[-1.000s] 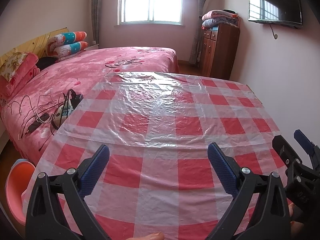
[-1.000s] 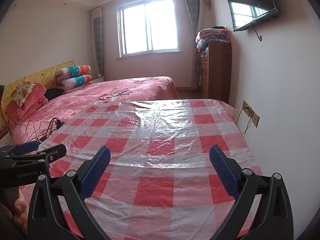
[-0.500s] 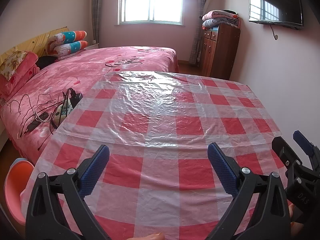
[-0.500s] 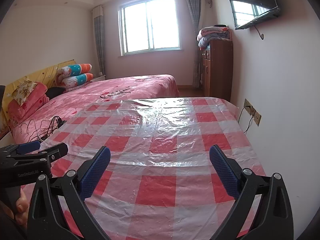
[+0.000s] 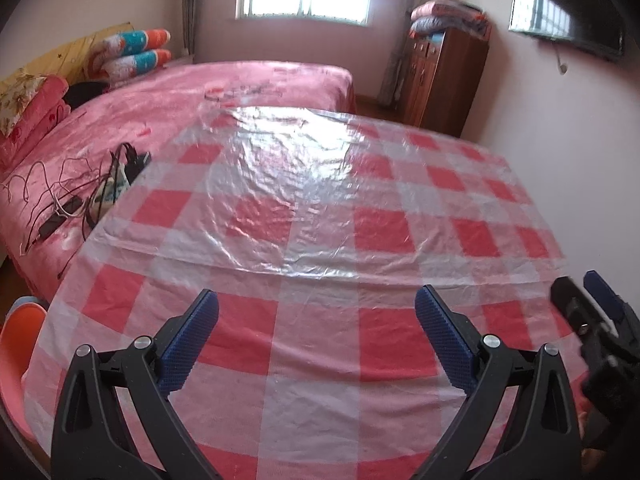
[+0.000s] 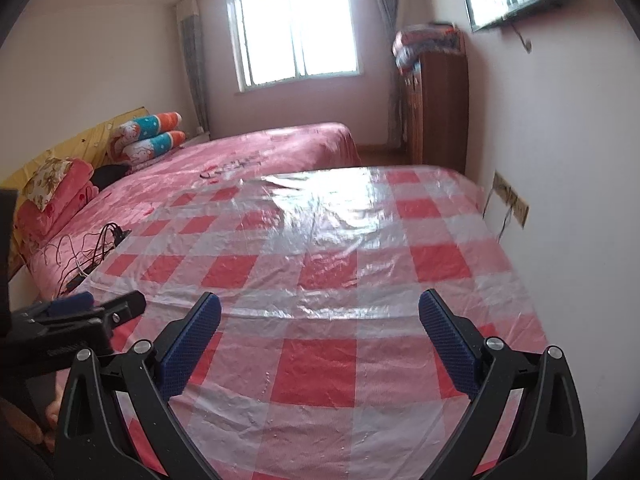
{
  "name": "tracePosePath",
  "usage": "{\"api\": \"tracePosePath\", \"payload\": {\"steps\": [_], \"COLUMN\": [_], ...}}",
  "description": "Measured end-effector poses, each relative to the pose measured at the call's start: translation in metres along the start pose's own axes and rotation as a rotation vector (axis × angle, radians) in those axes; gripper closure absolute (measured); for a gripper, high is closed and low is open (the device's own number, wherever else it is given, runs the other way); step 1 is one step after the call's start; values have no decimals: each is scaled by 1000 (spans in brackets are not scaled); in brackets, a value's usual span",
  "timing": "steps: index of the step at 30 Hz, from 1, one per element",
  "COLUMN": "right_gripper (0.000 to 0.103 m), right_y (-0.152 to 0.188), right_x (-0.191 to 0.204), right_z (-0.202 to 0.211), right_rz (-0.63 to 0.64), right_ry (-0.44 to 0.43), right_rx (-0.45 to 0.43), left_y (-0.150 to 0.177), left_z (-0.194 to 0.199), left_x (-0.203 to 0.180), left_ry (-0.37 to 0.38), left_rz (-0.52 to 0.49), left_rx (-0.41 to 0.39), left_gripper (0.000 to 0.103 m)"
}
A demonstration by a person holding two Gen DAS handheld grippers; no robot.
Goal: Collect trash
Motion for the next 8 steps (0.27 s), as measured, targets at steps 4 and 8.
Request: {"api": "tracePosePath", "payload": {"steps": [4, 8], "right_gripper": [5, 5], "right_y": [11, 23], "right_x": [-11, -12], "right_z": [-20, -35], "right_rz": [-49, -44], "right_ry": [31, 62], "right_rx": [98, 171], "left_y": [7, 14], "left_z": [-26, -47], "left_x": [-2, -10], "left_ry": [-16, -22], "left_rz": [3, -22], "left_rx": [86, 136], "left_gripper": [4, 4]}}
Point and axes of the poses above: each gripper's, at about its wrist camera, not at the fingertips, and z roughly against the way its jaws point, x to its left, y to its underside, the point moved 10 cm from there along -z, roughly the way its jaws point, and after that the axes turned 9 degrees about -x, right-handed, at the moved point
